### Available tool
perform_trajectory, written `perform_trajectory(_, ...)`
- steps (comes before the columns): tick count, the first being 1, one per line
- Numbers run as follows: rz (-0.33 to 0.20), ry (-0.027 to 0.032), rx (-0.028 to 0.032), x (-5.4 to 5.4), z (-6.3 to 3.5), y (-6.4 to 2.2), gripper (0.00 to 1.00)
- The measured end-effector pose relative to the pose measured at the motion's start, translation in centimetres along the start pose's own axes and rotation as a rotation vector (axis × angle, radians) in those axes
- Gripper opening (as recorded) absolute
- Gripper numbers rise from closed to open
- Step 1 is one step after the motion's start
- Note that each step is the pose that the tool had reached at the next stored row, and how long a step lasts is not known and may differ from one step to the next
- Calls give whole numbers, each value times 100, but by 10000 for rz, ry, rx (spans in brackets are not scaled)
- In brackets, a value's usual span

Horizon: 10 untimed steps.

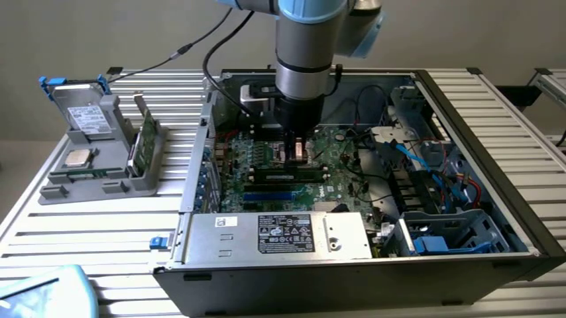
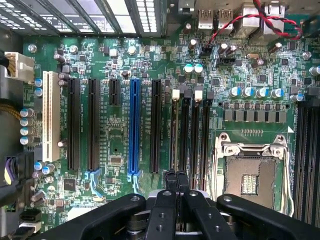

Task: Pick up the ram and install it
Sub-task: 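Press down the ram until it locks into place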

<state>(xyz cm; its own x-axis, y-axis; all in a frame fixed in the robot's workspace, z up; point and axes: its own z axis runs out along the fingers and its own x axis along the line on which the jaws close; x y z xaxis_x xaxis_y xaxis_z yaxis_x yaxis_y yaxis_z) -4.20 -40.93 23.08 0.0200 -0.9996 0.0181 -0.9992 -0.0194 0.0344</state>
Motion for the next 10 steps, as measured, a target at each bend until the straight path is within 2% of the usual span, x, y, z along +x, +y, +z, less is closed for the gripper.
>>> perform_trajectory(4,2,10,84,0,23,8,11)
perform_trajectory(10,3,4,124,-3,53,17,11)
